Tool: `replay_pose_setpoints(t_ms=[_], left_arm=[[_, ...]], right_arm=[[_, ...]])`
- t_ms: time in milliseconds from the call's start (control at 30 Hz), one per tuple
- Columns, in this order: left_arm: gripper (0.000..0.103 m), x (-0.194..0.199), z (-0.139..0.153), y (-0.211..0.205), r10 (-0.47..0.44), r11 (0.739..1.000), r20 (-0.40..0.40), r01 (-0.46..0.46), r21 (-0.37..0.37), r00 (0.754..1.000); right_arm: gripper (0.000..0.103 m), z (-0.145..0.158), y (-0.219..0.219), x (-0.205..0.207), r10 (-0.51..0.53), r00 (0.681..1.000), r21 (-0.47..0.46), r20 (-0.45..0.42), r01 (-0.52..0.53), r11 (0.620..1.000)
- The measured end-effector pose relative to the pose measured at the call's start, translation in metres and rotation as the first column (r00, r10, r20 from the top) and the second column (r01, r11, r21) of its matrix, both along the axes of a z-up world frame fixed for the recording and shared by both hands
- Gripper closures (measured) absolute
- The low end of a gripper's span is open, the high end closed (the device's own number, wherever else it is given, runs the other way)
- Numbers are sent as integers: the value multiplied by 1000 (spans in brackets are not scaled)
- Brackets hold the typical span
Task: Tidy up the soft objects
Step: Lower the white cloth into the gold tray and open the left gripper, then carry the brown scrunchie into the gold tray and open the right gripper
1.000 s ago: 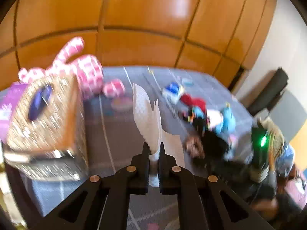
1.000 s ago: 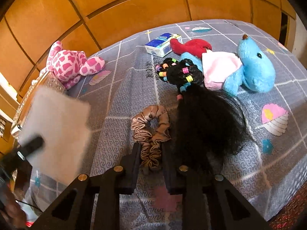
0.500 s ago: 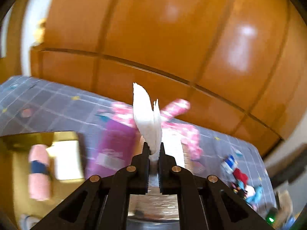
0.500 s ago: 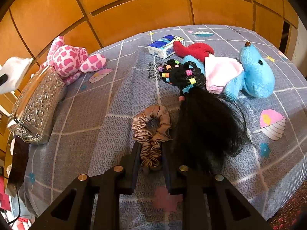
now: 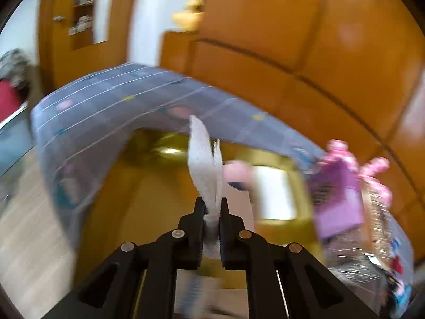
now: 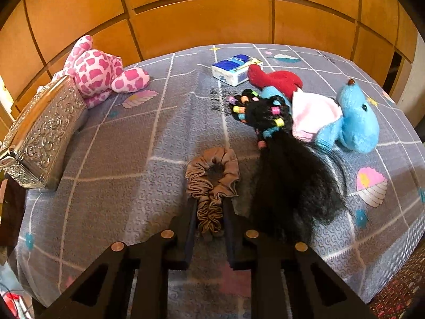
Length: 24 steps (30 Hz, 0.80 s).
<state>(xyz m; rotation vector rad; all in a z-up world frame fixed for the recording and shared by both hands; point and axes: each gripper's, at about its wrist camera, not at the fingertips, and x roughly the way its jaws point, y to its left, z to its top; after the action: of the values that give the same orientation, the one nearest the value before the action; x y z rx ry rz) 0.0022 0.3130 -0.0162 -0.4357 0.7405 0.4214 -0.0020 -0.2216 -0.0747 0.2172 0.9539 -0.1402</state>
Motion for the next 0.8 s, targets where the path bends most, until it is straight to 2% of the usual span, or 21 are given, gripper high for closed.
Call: replay_pose_setpoints(t_ms=[33, 67, 100, 133, 167, 200, 333, 467, 567, 667, 800], left_arm=[[94, -2, -6, 7, 20, 1000, -17, -20, 2, 1000], [87, -4, -11, 12, 33, 999, -29, -33, 5, 999], [69, -5, -14, 14, 46, 999, -43, -46, 8, 998], [57, -7, -18, 16, 58, 998, -56, -58, 10, 997], [36, -11, -20, 17, 66, 998, -49, -66, 0, 997], [29, -14, -20, 15, 72, 997, -40, -72, -5, 997], [29, -20, -17, 2, 49, 999, -35, -49, 15, 998], [20, -25, -7, -13, 7, 1000, -15, -7, 12, 1000], [18, -25, 3, -33, -45, 998, -3, 45, 42, 999], [9, -25, 9, -50, -81, 993, -8, 81, 82, 997], [1, -28, 15, -61, -88, 987, -16, 90, 131, 996]], right_arm=[[88, 2, 2, 1, 15, 1000, 29, 3, -15, 999], [88, 4, 4, 3, 23, 1000, 42, 7, -23, 999], [88, 7, 8, 4, 35, 999, 58, 15, -36, 998], [88, 13, 14, 6, 57, 998, 87, 31, -60, 994], [88, 18, 20, 7, 77, 996, 103, 49, -82, 991], [88, 25, 27, 8, 94, 993, 105, 68, -101, 989], [88, 58, 63, 12, 206, 963, 136, 172, -230, 964], [88, 84, 113, 11, 369, 893, 120, 257, -409, 905], [88, 92, 153, 9, 487, 830, 93, 273, -527, 845], [88, 91, 188, 7, 571, 778, 80, 262, -607, 791], [88, 84, 221, 10, 633, 737, 69, 237, -662, 746]])
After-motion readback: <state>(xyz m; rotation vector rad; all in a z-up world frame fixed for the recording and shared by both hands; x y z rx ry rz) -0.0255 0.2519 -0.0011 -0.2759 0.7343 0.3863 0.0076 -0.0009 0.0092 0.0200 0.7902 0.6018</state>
